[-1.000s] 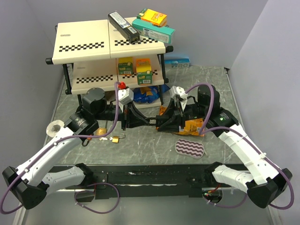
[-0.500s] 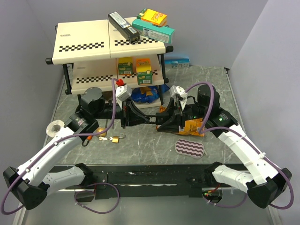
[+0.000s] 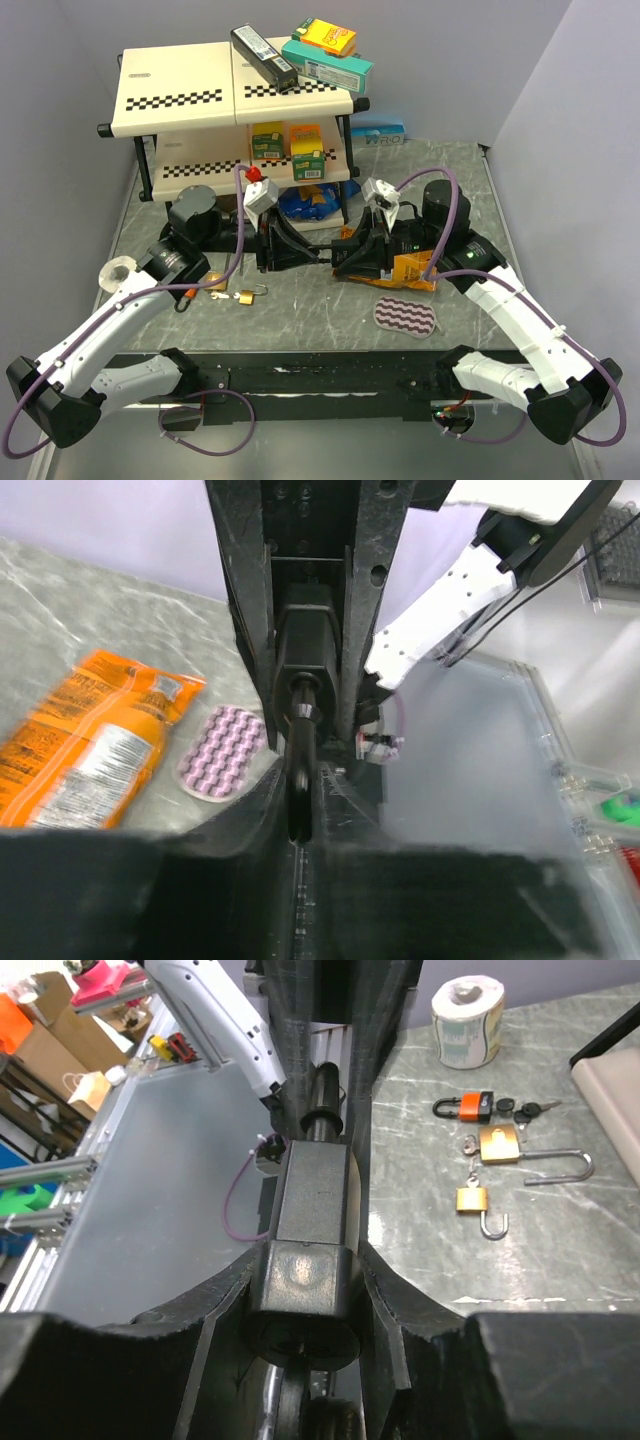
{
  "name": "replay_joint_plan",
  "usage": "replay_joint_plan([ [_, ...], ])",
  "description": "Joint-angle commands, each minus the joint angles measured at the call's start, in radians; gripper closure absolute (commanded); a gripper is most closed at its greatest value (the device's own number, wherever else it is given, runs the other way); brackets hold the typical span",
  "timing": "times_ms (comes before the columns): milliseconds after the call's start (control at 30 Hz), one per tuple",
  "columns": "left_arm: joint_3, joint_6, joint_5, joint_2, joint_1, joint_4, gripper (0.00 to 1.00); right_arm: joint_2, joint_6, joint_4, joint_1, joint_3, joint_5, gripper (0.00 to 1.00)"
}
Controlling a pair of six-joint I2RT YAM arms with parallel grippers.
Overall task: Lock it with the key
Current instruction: Lock the lock.
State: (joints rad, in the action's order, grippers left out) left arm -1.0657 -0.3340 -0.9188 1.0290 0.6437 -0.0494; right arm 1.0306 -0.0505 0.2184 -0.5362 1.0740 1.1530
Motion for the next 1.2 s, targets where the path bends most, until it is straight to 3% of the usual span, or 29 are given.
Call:
replay_joint_plan([
  [0,-0.051,0.117,0.001,-0.027,-0.001,-0.019,0.60,-0.009,-0.057,-0.091,-0.005,0.009,0.030,1.00],
  [67,-0.068,0.179,-0.002,-0.029,-0.004,-0.104,0.44,-0.010,-0.064,-0.097,-0.004,0.010,0.025,1.00],
  [100,-0.073,0.193,-0.002,-0.032,-0.006,-0.127,0.42,-0.010,-0.066,-0.094,-0.002,0.010,0.027,1.00],
  [233,-0.063,0.227,-0.015,-0.056,-0.012,-0.201,0.41,-0.012,-0.052,-0.088,-0.002,0.014,0.033,1.00],
  [400,-0.048,0.204,-0.009,-0.058,-0.012,-0.165,0.44,-0.018,-0.028,-0.073,-0.004,0.010,0.050,1.00],
  [733,-0.077,0.176,-0.052,-0.003,-0.010,-0.141,0.70,-0.020,-0.035,-0.086,-0.005,0.014,0.045,1.00],
  [933,-0.077,0.132,-0.086,0.014,-0.001,-0.092,0.91,-0.020,-0.046,-0.106,-0.010,0.003,0.036,1.00],
  [1067,-0.076,0.109,-0.095,0.028,0.025,-0.070,0.99,-0.014,-0.037,-0.108,-0.018,0.004,0.030,1.00],
  [1167,-0.070,0.087,-0.094,0.036,0.045,-0.041,0.99,-0.010,-0.026,-0.103,-0.025,0.006,0.027,1.00],
])
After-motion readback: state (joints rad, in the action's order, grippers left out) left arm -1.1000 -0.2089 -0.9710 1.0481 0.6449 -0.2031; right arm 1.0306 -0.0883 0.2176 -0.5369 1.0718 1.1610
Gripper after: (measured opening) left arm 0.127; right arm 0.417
